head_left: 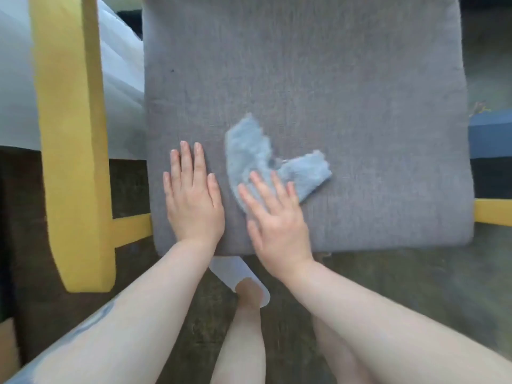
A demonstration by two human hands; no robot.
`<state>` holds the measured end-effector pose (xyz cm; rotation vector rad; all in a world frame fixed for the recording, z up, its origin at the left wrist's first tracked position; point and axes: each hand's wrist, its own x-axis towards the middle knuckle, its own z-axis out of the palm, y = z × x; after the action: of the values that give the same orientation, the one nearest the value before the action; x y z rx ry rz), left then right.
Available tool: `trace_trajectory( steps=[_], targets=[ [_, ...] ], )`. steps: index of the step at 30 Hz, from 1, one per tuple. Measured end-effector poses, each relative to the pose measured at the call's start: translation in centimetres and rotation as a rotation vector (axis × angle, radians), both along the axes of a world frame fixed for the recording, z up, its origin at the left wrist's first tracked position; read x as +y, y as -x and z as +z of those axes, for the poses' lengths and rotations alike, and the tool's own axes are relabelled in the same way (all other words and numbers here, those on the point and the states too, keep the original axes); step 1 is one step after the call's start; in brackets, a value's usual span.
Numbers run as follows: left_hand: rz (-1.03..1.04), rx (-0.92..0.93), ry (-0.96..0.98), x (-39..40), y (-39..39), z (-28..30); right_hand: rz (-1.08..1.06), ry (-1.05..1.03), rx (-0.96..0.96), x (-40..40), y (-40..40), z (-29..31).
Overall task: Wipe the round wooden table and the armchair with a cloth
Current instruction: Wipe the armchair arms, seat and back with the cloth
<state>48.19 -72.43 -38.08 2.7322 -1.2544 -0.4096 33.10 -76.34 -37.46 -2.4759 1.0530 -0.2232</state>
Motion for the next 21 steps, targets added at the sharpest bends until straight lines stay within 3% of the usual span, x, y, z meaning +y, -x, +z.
trace_trajectory(
  steps=[2, 3, 4, 6, 8, 9, 10, 12, 14, 15, 16, 18, 19, 20, 21],
  targets=[
    [0.02, 0.02, -0.012, 1.3, -1.3, 0.2, 0.633, 0.093, 0.006, 0.0, 3.0, 0.1],
    [0.011, 0.031, -0.007, 2.1, -1.9, 0.3, 0.769, 0.159, 0.039, -1.9, 5.1, -0.1],
    [-0.008, 0.045, 0.004, 2.9, -2.4, 0.3, 0.733, 0.197, 0.07, -3.6, 6.6, -0.4],
    [-0.031, 0.083, 0.043, 3.7, -2.8, 0.0, 0.232, 0.172, 0.1, -4.7, 6.5, -0.4],
    [0.023, 0.088, 0.091, 3.7, -2.6, -0.3, -0.326, 0.154, 0.118, -1.2, 1.6, -0.7],
    [0.056, 0.084, 0.11, 3.6, -2.5, -0.4, -0.396, 0.103, 0.097, 1.1, -1.3, -0.5],
    [0.077, 0.081, 0.127, 3.5, -2.4, -0.5, -0.286, 0.082, 0.056, 3.2, -3.2, -0.3],
    [0.082, 0.094, 0.156, 3.6, -2.3, -0.6, 0.275, 0.12, 0.019, 4.4, -2.5, -0.3],
    [0.059, 0.1, 0.158, 3.8, -2.3, -0.8, 0.673, 0.171, 0.052, -0.7, 1.1, -0.1],
    [0.061, 0.079, 0.142, 3.6, -2.3, -0.8, 0.64, 0.179, 0.11, -3.7, 2.3, -0.3],
    [0.079, 0.052, 0.119, 3.2, -2.1, -0.9, 0.417, 0.151, 0.172, -6.2, 2.5, -0.6],
    [0.132, 0.012, 0.087, 2.0, -1.7, -0.7, -0.312, 0.095, 0.23, -7.9, -0.4, -0.9],
    [0.142, 0.001, 0.076, 1.2, -1.7, -0.8, -0.495, 0.082, 0.224, -7.3, -3.3, -1.1],
    [0.141, -0.006, 0.063, 0.3, -1.8, -0.8, -0.462, 0.074, 0.192, -6.3, -5.8, -0.9],
    [0.136, -0.014, 0.053, -0.6, -2.0, -1.0, -0.216, 0.048, 0.157, -5.6, -7.2, -1.0]
  ],
)
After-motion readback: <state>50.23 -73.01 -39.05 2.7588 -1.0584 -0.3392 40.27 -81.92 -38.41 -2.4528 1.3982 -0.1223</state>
